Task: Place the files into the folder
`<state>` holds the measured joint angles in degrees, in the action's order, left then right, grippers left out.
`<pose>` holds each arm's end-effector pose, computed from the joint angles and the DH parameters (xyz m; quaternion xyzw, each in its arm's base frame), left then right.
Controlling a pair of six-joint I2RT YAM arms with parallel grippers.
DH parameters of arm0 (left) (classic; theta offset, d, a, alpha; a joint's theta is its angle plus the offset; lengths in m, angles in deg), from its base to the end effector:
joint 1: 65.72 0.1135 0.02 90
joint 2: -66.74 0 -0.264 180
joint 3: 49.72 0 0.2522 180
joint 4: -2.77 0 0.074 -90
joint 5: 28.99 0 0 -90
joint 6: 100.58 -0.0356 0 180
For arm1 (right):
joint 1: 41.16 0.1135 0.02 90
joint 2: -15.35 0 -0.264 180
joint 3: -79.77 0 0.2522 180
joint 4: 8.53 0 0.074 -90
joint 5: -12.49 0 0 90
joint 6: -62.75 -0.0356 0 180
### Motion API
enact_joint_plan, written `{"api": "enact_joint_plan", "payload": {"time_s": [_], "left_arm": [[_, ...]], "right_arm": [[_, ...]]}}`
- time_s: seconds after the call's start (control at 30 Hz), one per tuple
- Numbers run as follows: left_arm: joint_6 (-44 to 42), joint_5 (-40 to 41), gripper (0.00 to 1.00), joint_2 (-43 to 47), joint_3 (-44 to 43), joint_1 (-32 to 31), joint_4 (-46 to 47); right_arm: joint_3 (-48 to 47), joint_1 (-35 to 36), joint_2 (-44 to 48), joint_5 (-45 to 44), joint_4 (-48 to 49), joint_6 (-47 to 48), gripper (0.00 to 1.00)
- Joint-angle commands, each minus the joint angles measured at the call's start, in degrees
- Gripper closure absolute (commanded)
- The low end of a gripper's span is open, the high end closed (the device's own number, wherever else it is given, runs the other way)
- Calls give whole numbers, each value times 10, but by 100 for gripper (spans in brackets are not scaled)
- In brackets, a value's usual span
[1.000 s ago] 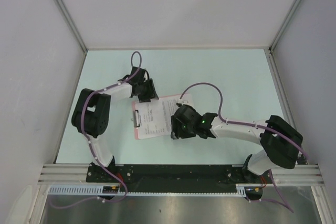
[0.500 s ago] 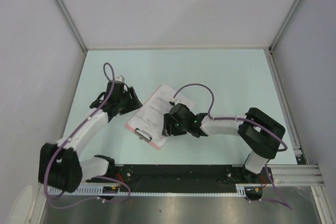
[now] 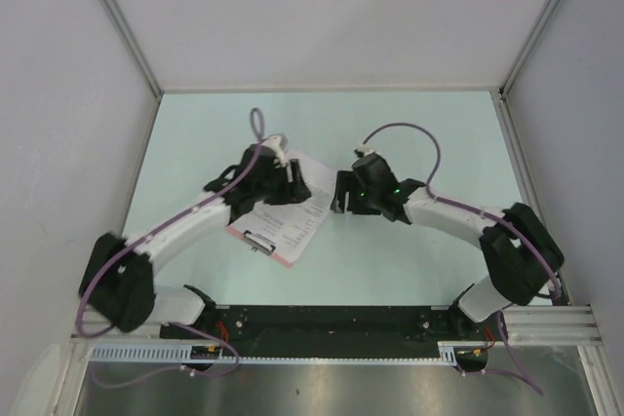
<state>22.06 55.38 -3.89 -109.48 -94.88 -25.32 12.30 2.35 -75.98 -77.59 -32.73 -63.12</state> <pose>0.2299 -0.1323 0.2462 -0.0062 0.9016 -0.2590 0.3465 0.2394 0.2272 0.1939 -0.0620 0.9317 0.2281 0.2758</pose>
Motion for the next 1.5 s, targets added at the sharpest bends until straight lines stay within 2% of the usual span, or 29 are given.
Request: {"api": "enact_joint_plan", "payload": {"time_s": [0.0,0.03,0.07,0.13,0.17,0.2,0.3,0.33,0.43,0.53,0.6,0.8,0.93,1.13,1.23,1.47], "left_arm": [[-67,109,30,-158,-155,-103,5],[-87,120,29,-193,-227,-115,-13],[-123,124,28,-272,-267,-125,-58],[-153,142,29,-340,-362,-142,-91],[-181,149,29,-384,-384,-146,-100],[-195,145,29,-404,-401,-149,-97],[-228,118,26,-463,-446,-150,-66],[-237,114,26,-480,-484,-150,-70],[-239,101,25,-540,-538,-150,-81],[-233,115,26,-580,-577,-150,-126],[-229,135,26,-585,-575,-148,-136],[-237,137,29,-536,-477,-129,-121],[-223,121,31,-472,-366,-98,-98],[-211,135,34,-384,-255,-61,-106],[-224,157,34,-353,-218,-52,-105],[-218,213,32,-322,-211,-41,-130]], "right_arm": [[6,-50,105,-50,-99,25,22],[12,-64,144,-49,-109,32,21],[28,-78,163,-42,-118,36,20],[49,-130,225,-28,-138,50,18],[60,-147,243,-13,-144,56,18],[83,-189,265,-5,-152,61,17],[121,-251,339,59,-165,83,16],[128,-287,352,74,-168,90,16],[139,-340,396,114,-187,110,15],[140,-357,413,155,-179,107,15],[139,-363,418,169,-177,102,15],[139,-370,407,191,-169,101,15],[139,-370,409,199,-161,91,15],[140,-363,401,205,-146,85,15],[141,-352,391,206,-139,81,15],[142,-313,376,194,-127,79,15]]}}
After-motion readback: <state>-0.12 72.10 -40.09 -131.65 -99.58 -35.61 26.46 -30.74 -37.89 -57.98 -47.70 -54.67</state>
